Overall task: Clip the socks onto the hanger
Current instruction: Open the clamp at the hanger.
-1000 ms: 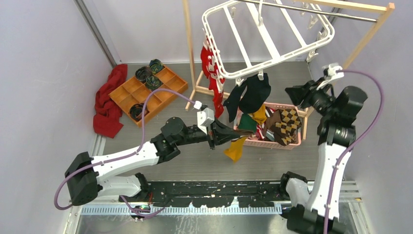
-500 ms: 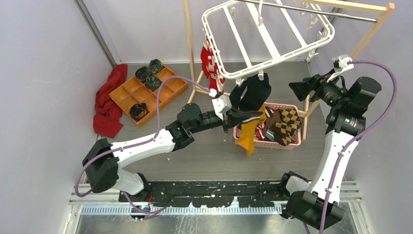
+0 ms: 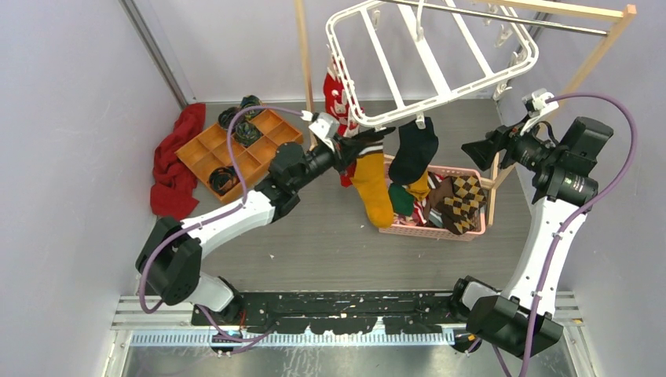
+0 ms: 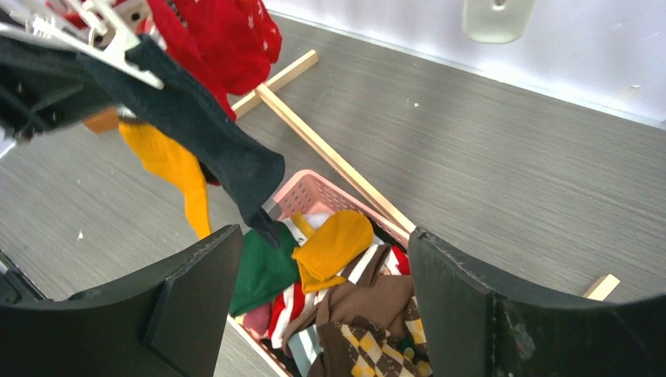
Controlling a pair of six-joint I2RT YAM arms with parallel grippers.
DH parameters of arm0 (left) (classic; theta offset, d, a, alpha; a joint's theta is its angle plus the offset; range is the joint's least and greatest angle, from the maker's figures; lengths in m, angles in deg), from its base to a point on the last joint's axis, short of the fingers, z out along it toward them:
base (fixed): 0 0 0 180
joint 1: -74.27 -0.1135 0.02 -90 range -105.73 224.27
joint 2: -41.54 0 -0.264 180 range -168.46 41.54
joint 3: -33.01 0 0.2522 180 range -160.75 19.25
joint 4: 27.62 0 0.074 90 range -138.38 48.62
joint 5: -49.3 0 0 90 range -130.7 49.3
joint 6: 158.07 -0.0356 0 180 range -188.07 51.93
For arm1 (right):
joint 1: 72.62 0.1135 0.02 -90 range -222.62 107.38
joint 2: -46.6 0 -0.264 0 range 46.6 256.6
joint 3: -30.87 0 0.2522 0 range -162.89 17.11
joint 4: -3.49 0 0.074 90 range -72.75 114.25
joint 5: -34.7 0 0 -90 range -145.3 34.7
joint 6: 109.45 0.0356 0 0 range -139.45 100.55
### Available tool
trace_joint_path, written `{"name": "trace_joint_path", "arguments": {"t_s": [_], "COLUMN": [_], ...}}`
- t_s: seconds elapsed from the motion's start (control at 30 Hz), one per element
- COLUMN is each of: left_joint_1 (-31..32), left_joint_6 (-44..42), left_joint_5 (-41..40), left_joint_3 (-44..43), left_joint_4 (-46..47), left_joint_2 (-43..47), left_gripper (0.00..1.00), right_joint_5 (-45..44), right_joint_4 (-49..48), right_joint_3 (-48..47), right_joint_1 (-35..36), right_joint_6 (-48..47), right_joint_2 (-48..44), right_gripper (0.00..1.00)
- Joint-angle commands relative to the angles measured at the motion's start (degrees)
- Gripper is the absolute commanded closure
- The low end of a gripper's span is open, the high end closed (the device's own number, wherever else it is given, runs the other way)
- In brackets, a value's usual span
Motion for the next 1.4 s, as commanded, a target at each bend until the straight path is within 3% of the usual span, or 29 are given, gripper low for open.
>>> {"name": "trace_joint_path", "arguments": {"t_s": [0.0, 0.4, 0.7, 0.93, 1.23, 1.37], "left_joint_1": [-5.45, -18.47, -23.78, -25.73, -28.46, -29.67], "left_joint_6": [5.95, 14.72, 20.11, 25.72, 28.01, 27.17], "left_joint_5": [-0.40, 7.99, 13.02, 14.29, 13.27, 11.82], "left_joint_3": [-2.26, -7.74, -14.46, -18.19, -12.16, -7.80], "left_joint_4": [2.80, 4.54, 5.32, 6.50, 4.20, -0.22], "left_joint_2": [0.34, -5.22, -11.48, -15.22, -9.46, -4.37], "left_gripper": [1.00, 1.00, 1.00, 1.00, 1.00, 1.00], "right_joint_5": [0.71, -0.39, 2.40, 4.30, 11.57, 10.69], "right_joint_4": [8.47, 19.27, 46.76, 55.47, 52.92, 40.88], "right_joint_3": [-4.21, -6.63, -10.42, -8.55, -4.97, -2.78], "right_joint_1": [-0.15, -0.15, -0.15, -0.02, 2.04, 5.09], "right_joint_6": [-9.58, -18.14, -44.58, -54.46, -56.08, -46.18], "right_joint_2": [-0.46, -0.09, -0.54, -2.23, -3.05, -4.45], "right_gripper": [0.17, 0.14, 0.14, 0.14, 0.16, 0.17]}}
